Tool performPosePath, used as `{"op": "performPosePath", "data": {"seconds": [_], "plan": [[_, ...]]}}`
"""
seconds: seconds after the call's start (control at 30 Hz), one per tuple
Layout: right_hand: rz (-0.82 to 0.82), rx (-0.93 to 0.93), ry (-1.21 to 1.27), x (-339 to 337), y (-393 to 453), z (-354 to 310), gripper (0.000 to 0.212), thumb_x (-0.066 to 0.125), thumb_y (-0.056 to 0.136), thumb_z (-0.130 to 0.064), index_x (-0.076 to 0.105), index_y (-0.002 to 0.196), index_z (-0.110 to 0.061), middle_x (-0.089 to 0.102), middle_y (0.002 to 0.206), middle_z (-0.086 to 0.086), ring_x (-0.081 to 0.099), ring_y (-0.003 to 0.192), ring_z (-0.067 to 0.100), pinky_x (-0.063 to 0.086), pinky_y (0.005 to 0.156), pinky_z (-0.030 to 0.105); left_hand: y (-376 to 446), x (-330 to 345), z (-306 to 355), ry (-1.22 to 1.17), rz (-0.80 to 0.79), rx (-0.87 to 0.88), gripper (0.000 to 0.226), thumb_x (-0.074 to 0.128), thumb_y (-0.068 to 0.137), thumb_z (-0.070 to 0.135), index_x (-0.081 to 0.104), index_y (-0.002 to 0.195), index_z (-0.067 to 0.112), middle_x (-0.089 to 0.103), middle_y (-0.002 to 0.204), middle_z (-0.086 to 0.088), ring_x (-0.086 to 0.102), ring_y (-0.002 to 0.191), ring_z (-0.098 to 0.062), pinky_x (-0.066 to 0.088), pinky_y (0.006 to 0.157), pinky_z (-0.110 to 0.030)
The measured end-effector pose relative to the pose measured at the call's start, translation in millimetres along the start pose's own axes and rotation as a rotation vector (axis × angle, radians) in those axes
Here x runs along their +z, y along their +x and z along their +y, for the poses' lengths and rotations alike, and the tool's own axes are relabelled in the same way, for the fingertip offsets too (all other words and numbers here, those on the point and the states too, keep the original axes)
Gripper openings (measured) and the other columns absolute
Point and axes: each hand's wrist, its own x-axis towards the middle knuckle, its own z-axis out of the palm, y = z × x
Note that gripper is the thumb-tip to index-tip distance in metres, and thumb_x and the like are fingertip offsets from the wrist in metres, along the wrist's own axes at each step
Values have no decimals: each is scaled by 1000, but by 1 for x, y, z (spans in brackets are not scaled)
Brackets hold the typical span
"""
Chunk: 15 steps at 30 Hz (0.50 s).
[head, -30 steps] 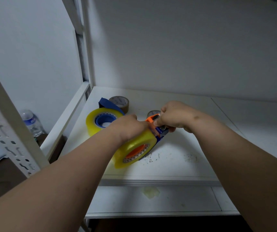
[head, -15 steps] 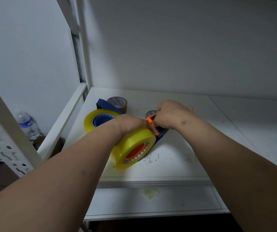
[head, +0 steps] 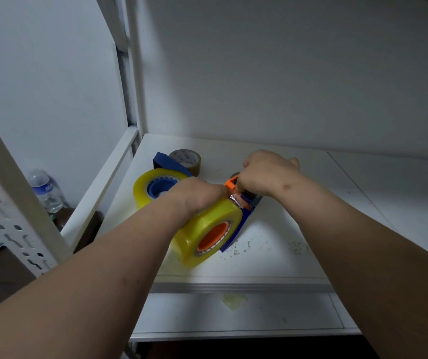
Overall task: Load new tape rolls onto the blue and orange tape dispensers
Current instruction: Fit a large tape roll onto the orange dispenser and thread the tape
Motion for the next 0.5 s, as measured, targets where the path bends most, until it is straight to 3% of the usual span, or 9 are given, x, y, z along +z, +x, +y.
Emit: {"op": "performPosePath", "data": {"seconds": [0.1, 0.17, 0.3, 0.43, 0.5], "plan": [[76, -43, -45, -2, -5, -2, 21, 40, 45, -23, 51, 61, -18, 55, 63, -3, 51, 65, 18, 21, 73, 39, -2, 0, 1, 12, -30, 22, 37, 50, 93, 52, 51, 74, 21, 57, 76, -3, 52, 70, -16, 40, 58, -27], [148, -91, -73, -2, -8, -1, 13, 45, 56, -24, 54, 64, -19, 58, 66, -4, 50, 65, 16, 18, 73, 38, -3, -1, -1, 11, -23, 15, 40, 49, 91, 57, 56, 81, 19, 60, 82, -6, 55, 75, -17, 43, 63, -30], [251, -147, -89, -3, -7, 0, 7, 59, 72, -27, 59, 68, -20, 61, 73, -4, 54, 72, 18, 19, 74, 38, -7, -7, -10, -172, -91, -58, 53, 49, 84, 62, 61, 111, 17, 67, 104, -12, 64, 95, -29, 52, 88, -41], [310, -193, -84, 0, -7, 4, 13, 59, 77, -30, 53, 68, -22, 56, 78, -4, 53, 80, 22, 23, 77, 38, -14, -12, -22, -428, -212, -119, 35, 67, 79, 43, 61, 106, 21, 70, 103, -13, 67, 95, -34, 55, 90, -47], [299, -204, -41, 2, -6, 6, 22, 58, 80, -33, 47, 66, -21, 57, 79, -4, 54, 79, 22, 22, 77, 37, -15, -12, -28, -480, -228, -126, 43, 74, 76, 37, 60, 112, 19, 70, 109, -15, 67, 99, -36, 54, 94, -51]]}}
